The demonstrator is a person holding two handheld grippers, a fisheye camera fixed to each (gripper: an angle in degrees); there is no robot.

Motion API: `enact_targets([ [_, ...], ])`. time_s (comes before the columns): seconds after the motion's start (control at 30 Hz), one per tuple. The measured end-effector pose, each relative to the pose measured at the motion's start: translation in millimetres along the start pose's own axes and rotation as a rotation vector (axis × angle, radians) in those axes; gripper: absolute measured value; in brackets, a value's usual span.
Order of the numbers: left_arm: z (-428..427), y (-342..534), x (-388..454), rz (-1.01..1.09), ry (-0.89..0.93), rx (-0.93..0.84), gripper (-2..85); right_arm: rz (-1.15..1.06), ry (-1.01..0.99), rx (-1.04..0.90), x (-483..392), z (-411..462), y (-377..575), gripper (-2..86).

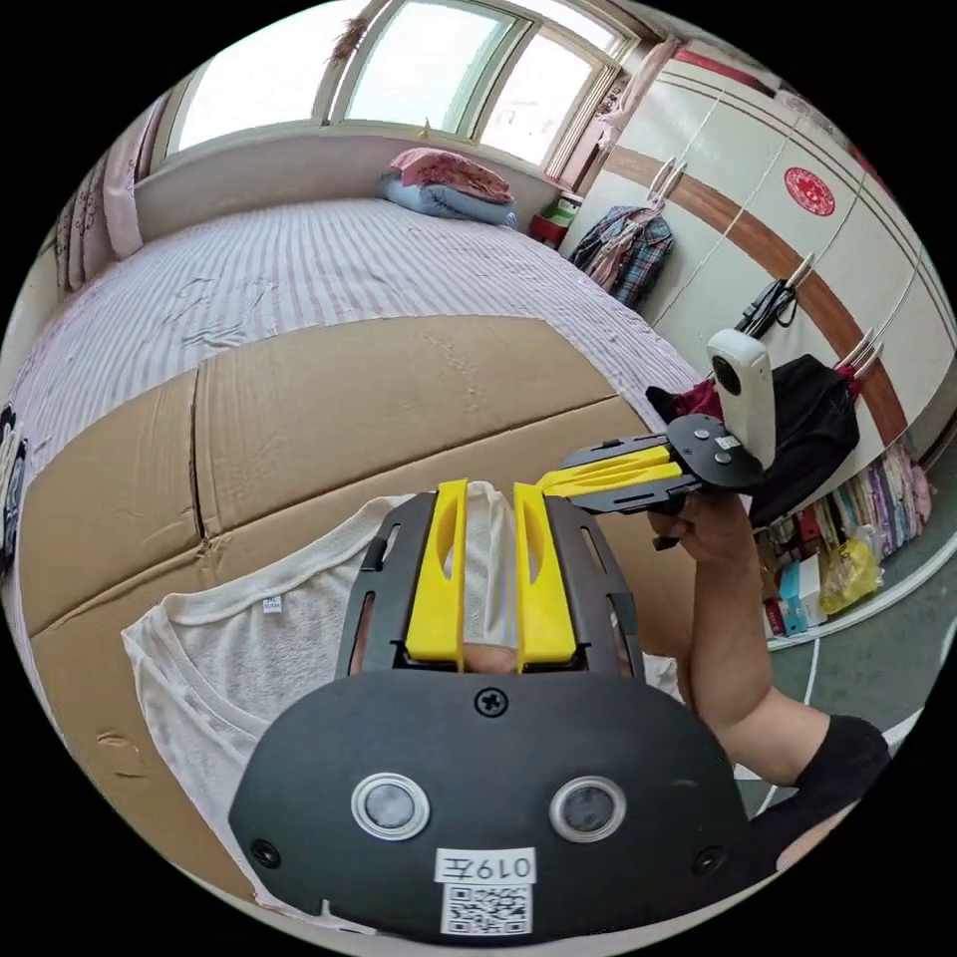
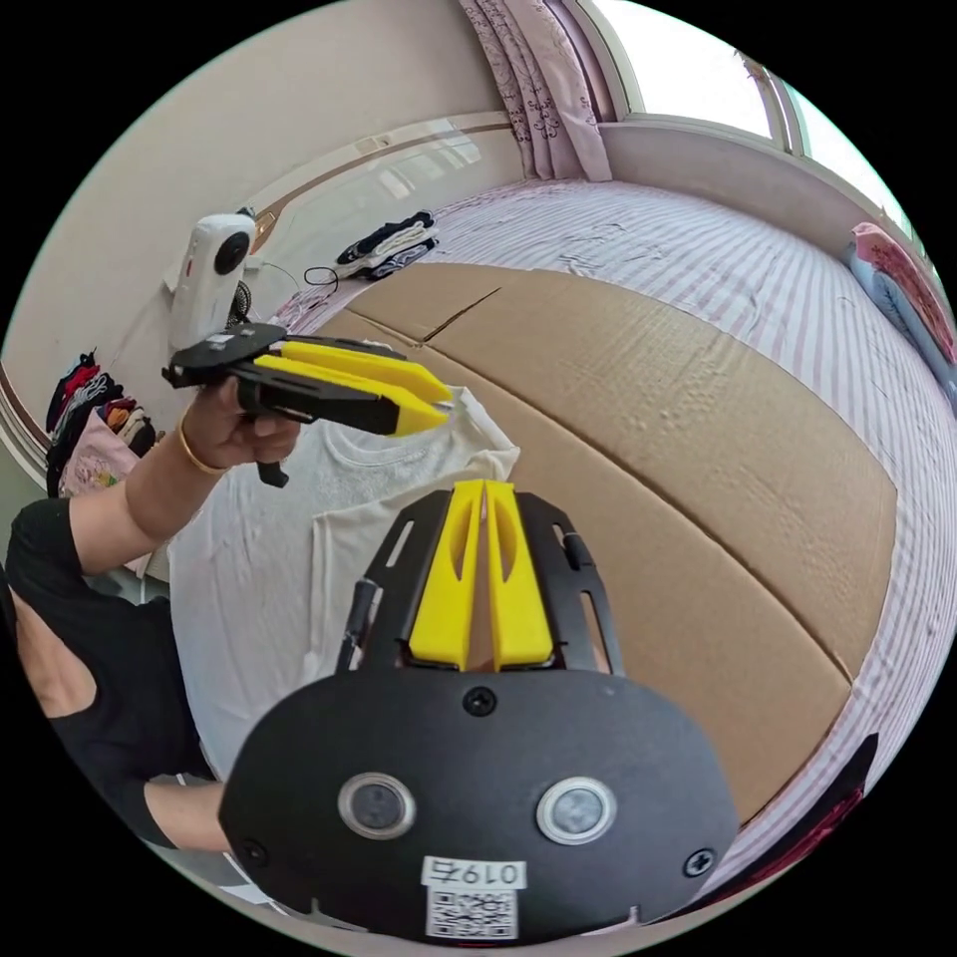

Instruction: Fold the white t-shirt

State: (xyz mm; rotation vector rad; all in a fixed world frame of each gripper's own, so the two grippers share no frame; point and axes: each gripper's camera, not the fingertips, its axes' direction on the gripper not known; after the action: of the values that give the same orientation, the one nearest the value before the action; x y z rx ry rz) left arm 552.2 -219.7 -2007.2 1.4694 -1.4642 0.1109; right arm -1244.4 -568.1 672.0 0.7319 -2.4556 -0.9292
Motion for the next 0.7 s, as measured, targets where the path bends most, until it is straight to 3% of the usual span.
enact_targets([
  [0.17, 5.7, -8.2, -27.6, -0.111, 0.139, -0.033, 7.1, 0.068, 0.039, 0.006, -3.0, 4.6, -3.5, -0.5],
  [0.4, 36.1, -30.2, -35.9, -0.167, 0.125, -0.16, 7.6, 0.141, 0.02, 0.03, -3.5, 5.7, -6.4, -0.4],
  [0.7, 63.3, -61.2, -49.7, -0.215, 0.134, -0.257, 6.1, 0.037, 0.005, -0.075, -32.4, 28.9, -24.7, 1.0],
])
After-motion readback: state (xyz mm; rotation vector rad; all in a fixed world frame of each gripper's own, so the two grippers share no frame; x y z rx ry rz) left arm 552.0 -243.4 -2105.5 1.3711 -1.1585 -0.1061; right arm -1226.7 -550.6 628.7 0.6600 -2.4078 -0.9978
